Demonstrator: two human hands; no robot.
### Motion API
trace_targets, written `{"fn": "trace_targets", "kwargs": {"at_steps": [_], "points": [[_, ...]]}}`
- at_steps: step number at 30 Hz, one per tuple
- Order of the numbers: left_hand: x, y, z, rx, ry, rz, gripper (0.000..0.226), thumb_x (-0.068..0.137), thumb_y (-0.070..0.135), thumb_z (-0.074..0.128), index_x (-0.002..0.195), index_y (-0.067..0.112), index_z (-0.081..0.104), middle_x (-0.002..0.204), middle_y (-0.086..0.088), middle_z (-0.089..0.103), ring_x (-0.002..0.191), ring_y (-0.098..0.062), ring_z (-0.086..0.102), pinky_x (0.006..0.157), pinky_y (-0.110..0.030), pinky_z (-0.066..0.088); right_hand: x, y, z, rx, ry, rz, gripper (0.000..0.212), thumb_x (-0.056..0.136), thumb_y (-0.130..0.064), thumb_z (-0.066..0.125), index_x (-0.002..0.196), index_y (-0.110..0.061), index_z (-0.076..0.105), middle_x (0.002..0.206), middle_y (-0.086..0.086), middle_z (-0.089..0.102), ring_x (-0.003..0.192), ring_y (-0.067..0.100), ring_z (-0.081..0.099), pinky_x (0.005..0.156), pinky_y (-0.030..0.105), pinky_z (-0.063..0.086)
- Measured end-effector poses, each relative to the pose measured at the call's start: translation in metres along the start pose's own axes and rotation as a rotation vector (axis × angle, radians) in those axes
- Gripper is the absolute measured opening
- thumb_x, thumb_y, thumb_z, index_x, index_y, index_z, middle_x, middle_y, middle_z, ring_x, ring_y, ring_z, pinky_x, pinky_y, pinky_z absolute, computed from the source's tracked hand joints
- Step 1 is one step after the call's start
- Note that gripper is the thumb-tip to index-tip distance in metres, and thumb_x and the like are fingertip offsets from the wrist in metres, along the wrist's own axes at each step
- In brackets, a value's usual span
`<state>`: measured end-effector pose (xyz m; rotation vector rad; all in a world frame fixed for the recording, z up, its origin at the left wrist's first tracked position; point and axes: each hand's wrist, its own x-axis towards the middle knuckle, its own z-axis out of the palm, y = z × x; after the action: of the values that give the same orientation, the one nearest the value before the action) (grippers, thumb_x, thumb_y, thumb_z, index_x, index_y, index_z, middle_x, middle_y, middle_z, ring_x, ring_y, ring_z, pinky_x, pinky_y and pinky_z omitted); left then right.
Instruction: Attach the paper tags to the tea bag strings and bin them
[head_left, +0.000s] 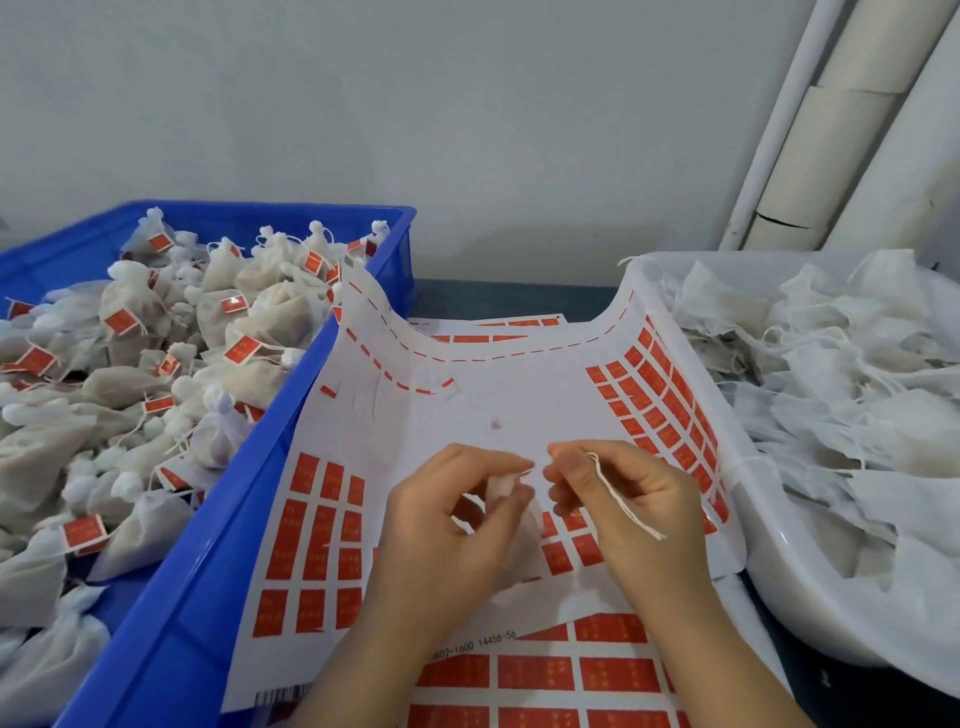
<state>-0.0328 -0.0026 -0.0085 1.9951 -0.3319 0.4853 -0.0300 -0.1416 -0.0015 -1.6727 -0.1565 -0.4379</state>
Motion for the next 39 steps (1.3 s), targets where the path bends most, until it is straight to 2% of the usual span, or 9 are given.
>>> {"fn": "trace_targets", "kwargs": {"at_steps": [2, 10, 16, 19, 23, 25, 28, 33, 39], "points": [[-0.001, -0.001, 0.001, -0.033, -0.039, -0.004, 0.015, 0.075, 0.039, 0.073, 0.076, 0.045, 0.06, 0.084, 0.025, 0.064, 0.082, 0.001, 0.061, 0.059, -0.01, 0.05, -0.001, 0.001, 0.0, 0.028, 0.01, 0.009, 0.012, 0.07, -0.039, 0.06, 0.076, -0.031, 0.067, 0.068, -0.018, 0.069, 0.062, 0.003, 0.066, 0.053, 0.009, 0.049], [0.003, -0.006, -0.001, 0.052, 0.125, -0.094, 0.017, 0.069, 0.034, 0.062, 0.085, 0.037, 0.068, 0.072, 0.015, 0.058, 0.069, -0.006, 0.055, 0.058, -0.005, 0.044, -0.007, -0.007, 0.001, 0.078, -0.086, -0.076, 0.009, 0.07, -0.04, 0.062, 0.068, -0.041, 0.071, 0.066, -0.019, 0.069, 0.064, 0.002, 0.067, 0.057, 0.006, 0.048], [0.004, 0.001, -0.008, -0.683, -0.015, -0.399, 0.02, 0.08, 0.022, 0.057, 0.082, 0.025, 0.077, 0.074, -0.009, 0.071, 0.067, -0.021, 0.069, 0.055, -0.022, 0.054, -0.014, -0.005, 0.005, 0.115, -0.319, -0.023, 0.018, 0.081, -0.047, 0.059, 0.089, -0.039, 0.072, 0.08, -0.015, 0.073, 0.079, 0.008, 0.069, 0.069, 0.016, 0.053], [0.005, -0.001, -0.009, -0.589, 0.003, -0.397, 0.016, 0.064, 0.032, 0.069, 0.078, 0.028, 0.075, 0.07, -0.008, 0.069, 0.065, -0.023, 0.068, 0.056, -0.026, 0.055, -0.018, -0.002, 0.009, 0.059, -0.408, -0.034, 0.022, 0.084, -0.045, 0.054, 0.096, -0.036, 0.07, 0.085, -0.012, 0.072, 0.084, 0.011, 0.067, 0.073, 0.023, 0.055], [0.006, -0.005, -0.013, -0.542, -0.061, -0.386, 0.029, 0.077, -0.003, 0.065, 0.08, 0.025, 0.073, 0.076, -0.008, 0.069, 0.07, -0.024, 0.068, 0.062, -0.026, 0.055, -0.014, 0.003, 0.008, -0.027, -0.213, -0.084, 0.022, 0.078, -0.047, 0.059, 0.07, -0.029, 0.067, 0.08, -0.012, 0.063, 0.08, 0.012, 0.06, 0.068, 0.017, 0.05], [0.006, -0.003, -0.014, -0.521, -0.149, -0.37, 0.03, 0.079, -0.002, 0.064, 0.079, 0.026, 0.073, 0.071, -0.002, 0.067, 0.064, -0.017, 0.063, 0.059, -0.023, 0.052, -0.01, 0.005, 0.005, -0.04, -0.131, -0.051, 0.02, 0.073, -0.047, 0.065, 0.063, -0.031, 0.062, 0.093, -0.019, 0.06, 0.095, 0.005, 0.057, 0.076, 0.012, 0.046], [0.005, 0.004, -0.015, -0.551, -0.297, -0.323, 0.021, 0.078, 0.005, 0.069, 0.079, 0.025, 0.073, 0.072, 0.001, 0.067, 0.062, -0.012, 0.06, 0.056, -0.021, 0.05, -0.009, 0.008, 0.003, -0.005, -0.277, 0.043, 0.023, 0.079, -0.044, 0.056, 0.072, -0.023, 0.061, 0.117, -0.03, 0.055, 0.116, -0.005, 0.048, 0.092, 0.013, 0.041], [0.006, 0.003, -0.016, -0.574, -0.285, -0.315, 0.018, 0.063, 0.017, 0.07, 0.08, 0.025, 0.071, 0.07, 0.0, 0.068, 0.061, -0.013, 0.065, 0.056, -0.02, 0.052, -0.011, 0.004, 0.005, 0.05, -0.362, 0.13, 0.022, 0.082, -0.044, 0.043, 0.076, -0.025, 0.052, 0.07, -0.023, 0.058, 0.069, -0.008, 0.057, 0.061, 0.007, 0.044], [0.004, -0.004, -0.012, -0.285, -0.147, -0.192, 0.029, 0.072, -0.005, 0.071, 0.067, 0.023, 0.066, 0.067, -0.002, 0.066, 0.061, -0.016, 0.063, 0.056, -0.023, 0.054, -0.013, 0.006, 0.008, -0.023, -0.177, 0.078, 0.028, 0.076, -0.05, 0.044, 0.075, -0.023, 0.052, 0.07, -0.018, 0.057, 0.067, -0.006, 0.055, 0.058, 0.005, 0.042]]}}
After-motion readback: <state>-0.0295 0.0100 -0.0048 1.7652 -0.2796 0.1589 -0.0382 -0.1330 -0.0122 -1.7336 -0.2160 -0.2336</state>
